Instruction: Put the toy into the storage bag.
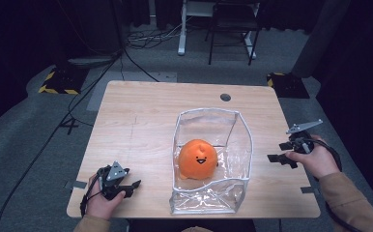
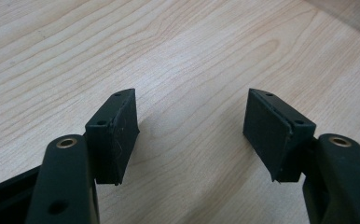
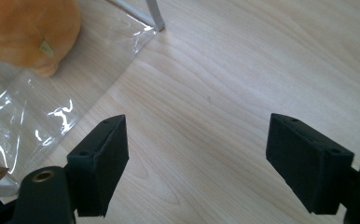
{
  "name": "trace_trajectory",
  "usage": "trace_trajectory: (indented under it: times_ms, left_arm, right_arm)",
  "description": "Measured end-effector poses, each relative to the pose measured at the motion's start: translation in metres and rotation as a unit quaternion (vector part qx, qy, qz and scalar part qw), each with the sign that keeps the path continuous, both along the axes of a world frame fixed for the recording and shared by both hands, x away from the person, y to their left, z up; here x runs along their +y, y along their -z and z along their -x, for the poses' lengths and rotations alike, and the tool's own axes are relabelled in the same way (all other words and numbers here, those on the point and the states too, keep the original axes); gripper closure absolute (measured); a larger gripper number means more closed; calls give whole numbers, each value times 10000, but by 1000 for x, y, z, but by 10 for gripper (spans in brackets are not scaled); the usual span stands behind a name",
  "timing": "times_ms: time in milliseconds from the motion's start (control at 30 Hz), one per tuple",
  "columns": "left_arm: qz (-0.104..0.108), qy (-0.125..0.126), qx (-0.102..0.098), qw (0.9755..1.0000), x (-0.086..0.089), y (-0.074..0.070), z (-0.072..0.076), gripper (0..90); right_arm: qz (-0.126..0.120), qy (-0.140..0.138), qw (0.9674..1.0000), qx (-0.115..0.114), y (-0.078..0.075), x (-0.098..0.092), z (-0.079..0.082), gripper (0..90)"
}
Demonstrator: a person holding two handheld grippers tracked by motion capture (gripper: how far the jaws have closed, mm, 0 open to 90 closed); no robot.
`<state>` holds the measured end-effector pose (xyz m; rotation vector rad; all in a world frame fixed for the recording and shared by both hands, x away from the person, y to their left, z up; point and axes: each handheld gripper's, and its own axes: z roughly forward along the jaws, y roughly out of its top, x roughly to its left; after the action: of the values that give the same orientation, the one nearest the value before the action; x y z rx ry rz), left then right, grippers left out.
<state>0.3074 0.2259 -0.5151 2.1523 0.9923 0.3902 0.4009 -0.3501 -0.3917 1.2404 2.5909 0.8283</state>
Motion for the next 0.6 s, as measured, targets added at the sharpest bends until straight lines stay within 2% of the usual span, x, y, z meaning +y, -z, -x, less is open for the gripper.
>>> trace_trajectory:
  times_ms: [400,600]
  left_arm:
    - [-2,0,-6,10000,0,0,0,356]
    - [-3,3,-5,10000,0,0,0,356]
  right_arm:
    - [-153,136,9997,94,46,-11,14,214]
    - [-229,195,9995,-67,63,-12,22,214]
